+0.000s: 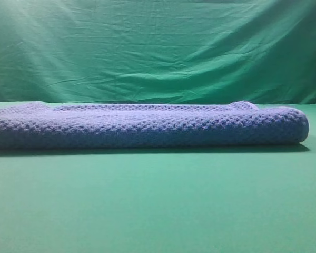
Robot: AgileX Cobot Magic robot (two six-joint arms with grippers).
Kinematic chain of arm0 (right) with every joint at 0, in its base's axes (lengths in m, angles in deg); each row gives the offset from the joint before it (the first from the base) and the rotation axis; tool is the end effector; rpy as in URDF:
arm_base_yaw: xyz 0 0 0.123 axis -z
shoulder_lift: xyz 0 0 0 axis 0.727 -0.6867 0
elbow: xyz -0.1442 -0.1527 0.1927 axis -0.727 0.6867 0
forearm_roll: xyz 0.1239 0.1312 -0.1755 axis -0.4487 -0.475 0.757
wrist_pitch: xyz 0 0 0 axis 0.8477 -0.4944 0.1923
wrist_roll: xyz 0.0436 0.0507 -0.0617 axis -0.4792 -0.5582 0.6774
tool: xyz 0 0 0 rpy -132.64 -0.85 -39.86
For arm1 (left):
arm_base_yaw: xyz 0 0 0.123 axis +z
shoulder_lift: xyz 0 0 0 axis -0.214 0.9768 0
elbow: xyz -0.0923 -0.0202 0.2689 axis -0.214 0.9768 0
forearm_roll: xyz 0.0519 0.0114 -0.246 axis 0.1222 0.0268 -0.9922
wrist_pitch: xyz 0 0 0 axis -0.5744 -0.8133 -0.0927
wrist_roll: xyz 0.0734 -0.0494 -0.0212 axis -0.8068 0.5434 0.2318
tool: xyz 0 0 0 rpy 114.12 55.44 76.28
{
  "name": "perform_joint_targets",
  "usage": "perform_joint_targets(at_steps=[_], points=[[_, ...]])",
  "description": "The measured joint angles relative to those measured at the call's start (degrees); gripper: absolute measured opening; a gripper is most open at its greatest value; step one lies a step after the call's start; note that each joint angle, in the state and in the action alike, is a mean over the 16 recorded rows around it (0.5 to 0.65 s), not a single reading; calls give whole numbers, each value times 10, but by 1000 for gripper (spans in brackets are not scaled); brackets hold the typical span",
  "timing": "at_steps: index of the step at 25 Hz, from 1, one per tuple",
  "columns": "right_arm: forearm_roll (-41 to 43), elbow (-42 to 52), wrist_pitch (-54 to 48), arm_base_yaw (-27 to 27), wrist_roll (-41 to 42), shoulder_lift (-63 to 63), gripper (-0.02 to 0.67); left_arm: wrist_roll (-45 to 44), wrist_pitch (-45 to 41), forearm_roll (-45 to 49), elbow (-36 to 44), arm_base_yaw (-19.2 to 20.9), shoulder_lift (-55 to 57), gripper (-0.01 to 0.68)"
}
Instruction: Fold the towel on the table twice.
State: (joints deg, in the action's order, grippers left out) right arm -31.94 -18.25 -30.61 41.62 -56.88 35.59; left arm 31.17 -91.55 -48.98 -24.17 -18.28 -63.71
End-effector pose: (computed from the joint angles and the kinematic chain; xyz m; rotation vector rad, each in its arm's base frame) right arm 0.0500 0.0138 0.1709 -0.2434 1.8760 0.0919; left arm 0.0525 -0.0060 0.1781 0.0104 1.8313 -0.1476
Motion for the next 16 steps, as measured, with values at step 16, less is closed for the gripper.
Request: perform_joint_targets(at_steps=[16], points=[[0, 0, 0, 0, 0, 0, 0, 0, 0, 0, 0, 0, 0, 0]])
